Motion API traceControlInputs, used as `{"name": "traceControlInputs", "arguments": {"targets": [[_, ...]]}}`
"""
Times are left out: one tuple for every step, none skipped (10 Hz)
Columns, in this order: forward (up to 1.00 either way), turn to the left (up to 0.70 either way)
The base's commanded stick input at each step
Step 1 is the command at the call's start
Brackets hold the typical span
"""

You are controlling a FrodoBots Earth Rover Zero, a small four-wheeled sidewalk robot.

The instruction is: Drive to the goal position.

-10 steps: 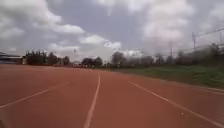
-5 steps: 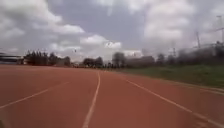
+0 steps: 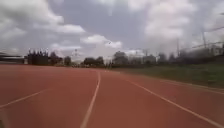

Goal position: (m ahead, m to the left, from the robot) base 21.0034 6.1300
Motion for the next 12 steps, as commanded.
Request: {"name": "traceControlInputs", "arguments": {"targets": [[0.7, 0.0], [0.7, 0.0], [0.7, 0.0], [0.7, 0.0], [0.7, 0.0], [0.7, 0.0], [0.7, 0.0], [0.7, 0.0], [0.7, 0.0], [0.7, 0.0], [0.7, 0.0], [0.7, 0.0]]}}
